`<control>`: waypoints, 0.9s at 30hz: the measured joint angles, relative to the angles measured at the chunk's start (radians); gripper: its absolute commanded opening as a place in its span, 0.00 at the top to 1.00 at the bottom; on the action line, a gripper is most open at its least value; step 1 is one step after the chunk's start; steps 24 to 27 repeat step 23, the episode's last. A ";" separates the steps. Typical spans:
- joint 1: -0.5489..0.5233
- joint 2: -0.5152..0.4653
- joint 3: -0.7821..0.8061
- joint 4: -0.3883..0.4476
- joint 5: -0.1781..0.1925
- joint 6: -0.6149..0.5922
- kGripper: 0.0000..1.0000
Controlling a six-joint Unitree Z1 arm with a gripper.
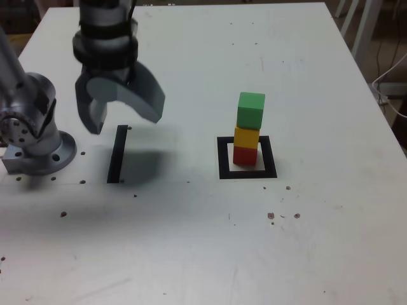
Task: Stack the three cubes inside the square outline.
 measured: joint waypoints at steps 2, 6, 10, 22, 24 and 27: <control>0.000 0.000 0.022 -0.020 -0.006 0.000 0.01; 0.000 0.000 0.052 -0.047 -0.013 0.000 0.01; 0.000 0.000 0.070 -0.064 -0.020 0.000 0.01; 0.000 0.002 0.088 -0.078 -0.026 0.000 0.01; 0.000 0.003 0.089 -0.080 -0.026 0.000 0.01; 0.000 0.003 0.089 -0.080 -0.026 0.000 0.01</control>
